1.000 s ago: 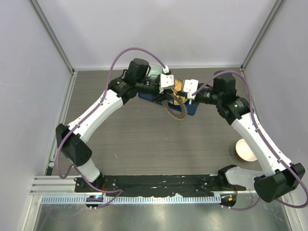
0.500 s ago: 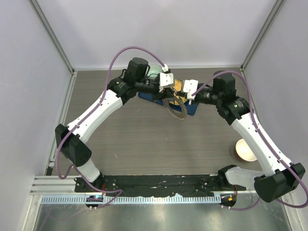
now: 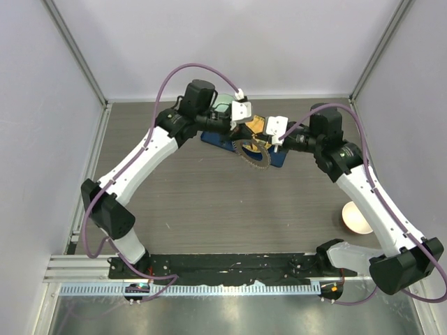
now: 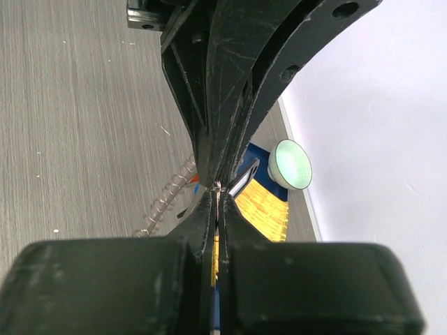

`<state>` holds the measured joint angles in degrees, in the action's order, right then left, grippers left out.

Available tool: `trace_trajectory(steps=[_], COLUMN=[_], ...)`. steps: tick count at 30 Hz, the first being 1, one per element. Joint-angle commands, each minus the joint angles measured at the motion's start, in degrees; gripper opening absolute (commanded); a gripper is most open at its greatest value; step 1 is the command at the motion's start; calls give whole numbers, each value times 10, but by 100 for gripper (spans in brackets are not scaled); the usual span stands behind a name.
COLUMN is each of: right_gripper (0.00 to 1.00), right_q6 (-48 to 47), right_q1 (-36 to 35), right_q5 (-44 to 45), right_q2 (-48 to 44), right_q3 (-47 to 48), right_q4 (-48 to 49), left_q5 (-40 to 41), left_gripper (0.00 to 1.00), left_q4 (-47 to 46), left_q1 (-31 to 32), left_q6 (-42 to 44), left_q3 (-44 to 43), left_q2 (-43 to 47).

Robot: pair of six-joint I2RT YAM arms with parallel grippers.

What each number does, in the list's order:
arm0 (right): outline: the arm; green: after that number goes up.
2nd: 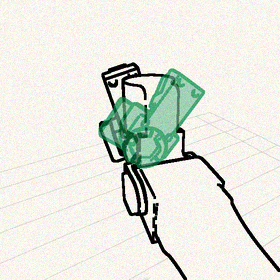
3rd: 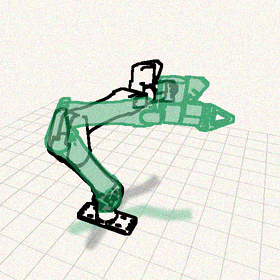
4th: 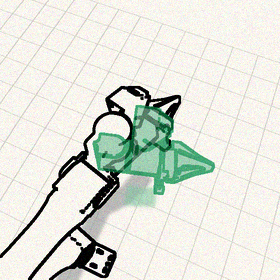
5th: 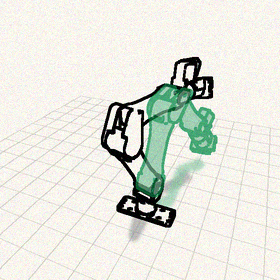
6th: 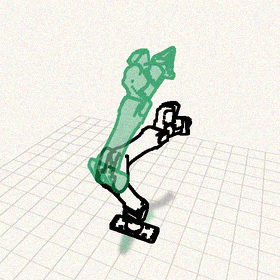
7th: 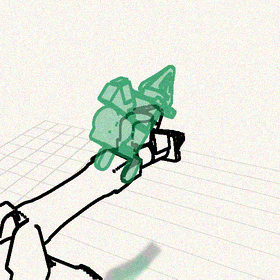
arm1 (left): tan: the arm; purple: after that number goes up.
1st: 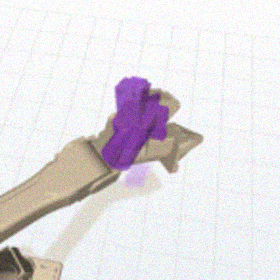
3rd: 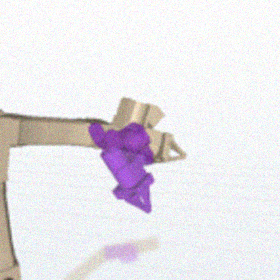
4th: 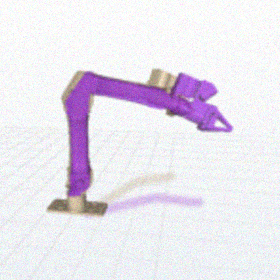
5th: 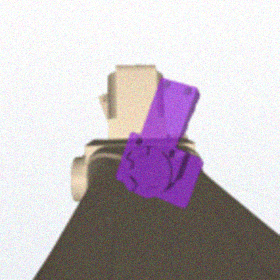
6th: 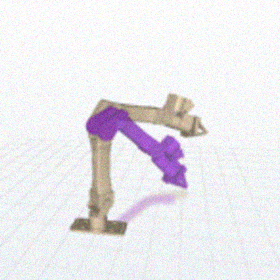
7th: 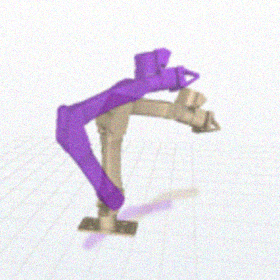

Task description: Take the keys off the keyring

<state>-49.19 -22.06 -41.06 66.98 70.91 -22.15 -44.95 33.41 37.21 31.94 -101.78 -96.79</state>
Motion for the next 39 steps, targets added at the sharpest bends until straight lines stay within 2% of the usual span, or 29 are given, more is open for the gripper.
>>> trace_trajectory(steps=[1,2,3,4,7,9,12,13,17,19,28,32,34,35,37,38,39], right_gripper=[1,1,1,1,1,1,1,1,1,1,1,1,1,1,1,1,1], right_q6=[-6,-10,-14,-16,-24,-26,-20,-18,-8,-4,12,15,14,14,13,13,12], right_q1=[-3,-3,-3,-3,-2,-2,-3,-2,-2,-2,-1,-1,-1,-1,-1,-1,-1], right_q5=[34,41,55,58,64,63,45,38,31,33,52,44,37,36,35,34,34], right_q2=[-25,-26,-28,-34,-40,-39,-34,-36,-39,-41,-43,-48,-54,-55,-54,-52,-50], right_q3=[-5,-9,-12,-16,-24,-26,-27,-27,-30,-31,-24,-24,-24,-24,-18,-14,-12], right_q4=[45,44,45,46,47,52,65,69,79,82,90,86,86,84,79,74,73], left_q5=[-123,-154,-207,-222,-246,-261,-278,-283,-294,-295,-309,-334,-335,-332,-316,-302,-287], left_gripper=[0,0,0,0,0,0,0,0,0,0,0,1,15,30,46,48,48], left_q4=[-17,-58,-109,-248,-506,-558,-688,-781,-925,-960,-969,-913,-912,-909,-881,-856,-759], left_q1=[-28,-42,-66,-77,-97,-100,-99,-99,-99,-99,-99,-106,-108,-108,-109,-112,-115], left_q6=[-34,-69,-171,-225,-414,-469,-598,-666,-794,-814,-817,-778,-780,-781,-778,-746,-717], left_q3=[-13,-1,38,66,166,173,195,203,208,210,212,214,220,218,209,197,190], left_q2=[13,21,30,55,90,94,90,88,68,59,48,37,34,31,28,26,28])
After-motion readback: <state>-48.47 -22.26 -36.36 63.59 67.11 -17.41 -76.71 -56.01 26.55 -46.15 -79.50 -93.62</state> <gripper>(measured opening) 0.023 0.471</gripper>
